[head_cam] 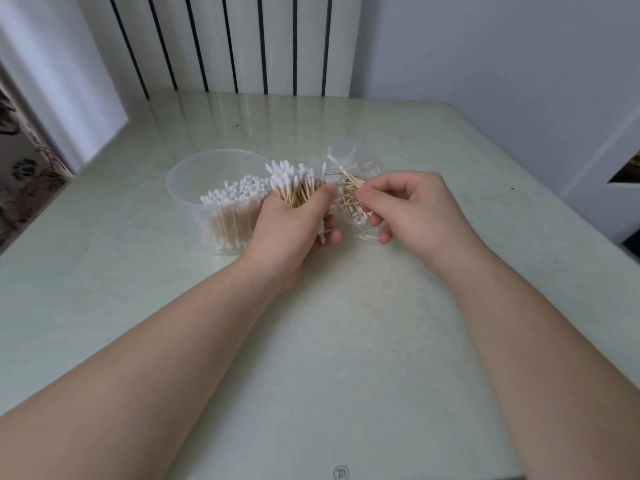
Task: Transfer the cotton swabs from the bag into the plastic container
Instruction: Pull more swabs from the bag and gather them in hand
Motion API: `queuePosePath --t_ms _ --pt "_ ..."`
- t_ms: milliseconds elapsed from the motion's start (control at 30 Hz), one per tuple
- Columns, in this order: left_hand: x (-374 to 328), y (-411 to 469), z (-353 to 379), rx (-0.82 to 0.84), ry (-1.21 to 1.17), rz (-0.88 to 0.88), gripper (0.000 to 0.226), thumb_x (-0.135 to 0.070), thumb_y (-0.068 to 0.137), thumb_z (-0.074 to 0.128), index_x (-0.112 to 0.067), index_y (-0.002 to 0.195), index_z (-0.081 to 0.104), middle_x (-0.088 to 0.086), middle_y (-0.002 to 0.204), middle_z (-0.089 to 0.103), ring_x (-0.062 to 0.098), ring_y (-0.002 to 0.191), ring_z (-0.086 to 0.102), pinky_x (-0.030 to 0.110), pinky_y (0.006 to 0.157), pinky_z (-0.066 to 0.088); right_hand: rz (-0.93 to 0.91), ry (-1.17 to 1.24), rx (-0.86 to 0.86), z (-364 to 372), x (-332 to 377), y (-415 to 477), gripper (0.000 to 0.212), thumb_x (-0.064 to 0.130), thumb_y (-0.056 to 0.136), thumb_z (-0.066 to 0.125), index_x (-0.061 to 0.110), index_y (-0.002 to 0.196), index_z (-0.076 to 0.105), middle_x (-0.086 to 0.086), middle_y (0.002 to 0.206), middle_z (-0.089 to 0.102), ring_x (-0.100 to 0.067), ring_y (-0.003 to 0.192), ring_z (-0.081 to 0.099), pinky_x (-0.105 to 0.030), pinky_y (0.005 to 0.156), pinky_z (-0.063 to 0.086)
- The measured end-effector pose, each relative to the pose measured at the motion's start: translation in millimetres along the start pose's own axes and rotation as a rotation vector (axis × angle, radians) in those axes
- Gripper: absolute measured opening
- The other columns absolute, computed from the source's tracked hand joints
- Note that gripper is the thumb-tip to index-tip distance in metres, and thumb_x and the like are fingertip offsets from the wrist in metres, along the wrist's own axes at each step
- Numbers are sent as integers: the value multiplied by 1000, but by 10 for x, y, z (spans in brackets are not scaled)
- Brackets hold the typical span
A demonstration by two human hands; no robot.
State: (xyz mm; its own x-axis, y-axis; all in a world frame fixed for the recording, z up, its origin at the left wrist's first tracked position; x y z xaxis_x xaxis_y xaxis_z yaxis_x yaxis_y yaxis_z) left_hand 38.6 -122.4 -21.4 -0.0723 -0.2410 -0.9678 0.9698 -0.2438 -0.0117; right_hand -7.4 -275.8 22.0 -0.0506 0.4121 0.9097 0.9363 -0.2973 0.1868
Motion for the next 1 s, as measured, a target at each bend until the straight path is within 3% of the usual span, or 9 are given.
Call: queuePosePath --t_ms 167,267,333,400,467,567,733,867,1000 --pt "-59 -30 32 74 45 55 11 -20 92 74 -14 84 68 -3 66 61 13 57 51 27 48 42 12 -30 123 104 0 -48 10 17 86 76 17 77 77 -5 62 64 -15 51 58 -32 55 52" --pt "-44 -13 25 60 52 53 16 -19 94 71 -9 82 68 8 68 62 23 63 55 30 54 43 14 -23 232 233 -4 -101 5 9 85 78 8 88 74 -12 64 64 -18 54 62 -33 57 56" --pt "-13 10 13 50 36 44 20 -21 93 70 -4 83 68 18 74 66 31 69 61 41 63 48 30 -14 245 261 -18 -113 19 5 83 79 10 99 70 -14 72 65 -15 55 64 -27 58 55" --pt "14 14 23 60 20 34 30 -27 89 70 3 92 70 26 93 72 42 87 71 52 75 56 34 -70 264 256 -28 -118 37 7 80 81 13 114 68 -9 74 66 -17 59 67 -29 67 57" --pt "23 18 21 54 37 32 37 -32 86 71 3 97 71 24 99 73 38 95 72 52 79 57 12 -146 306 233 -23 -131 46 10 80 82 20 121 65 -1 72 71 -16 61 69 -35 75 57" --pt "37 30 -15 11 14 19 22 -25 95 67 -5 88 73 13 87 73 25 81 70 36 68 53 -23 -237 349 192 1 -151 45 7 80 78 32 115 66 -1 72 73 -14 57 67 -33 68 57" --pt "36 10 4 6 -41 10 18 -13 101 61 -10 85 68 5 77 68 21 77 67 39 74 54 -27 -310 210 37 -41 -57 24 12 78 79 28 91 67 5 70 73 -7 53 61 -30 63 51" --pt "27 18 -5 6 -32 -6 24 -13 99 62 -14 75 62 2 65 58 19 62 57 36 67 49 -3 -127 93 -4 -49 -17 16 11 77 82 21 83 70 -1 69 73 -17 59 69 -33 65 58" --pt "1 -3 48 83 19 15 14 -18 95 70 -10 84 71 9 76 66 23 73 62 35 67 51 -26 59 123 107 15 -47 17 5 78 83 16 84 71 -10 73 73 -18 63 70 -29 63 58"
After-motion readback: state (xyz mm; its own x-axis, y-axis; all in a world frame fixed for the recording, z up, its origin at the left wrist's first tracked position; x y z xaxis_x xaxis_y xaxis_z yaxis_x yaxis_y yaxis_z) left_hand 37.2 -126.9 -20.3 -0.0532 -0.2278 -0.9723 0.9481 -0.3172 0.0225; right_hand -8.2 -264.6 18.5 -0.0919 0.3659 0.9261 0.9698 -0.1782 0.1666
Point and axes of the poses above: each hand's wrist, its own y-axis towards the middle knuckle, its own z-axis out of the palm, x = y × z, the point moved 8 cm from there along y, towards the middle knuckle
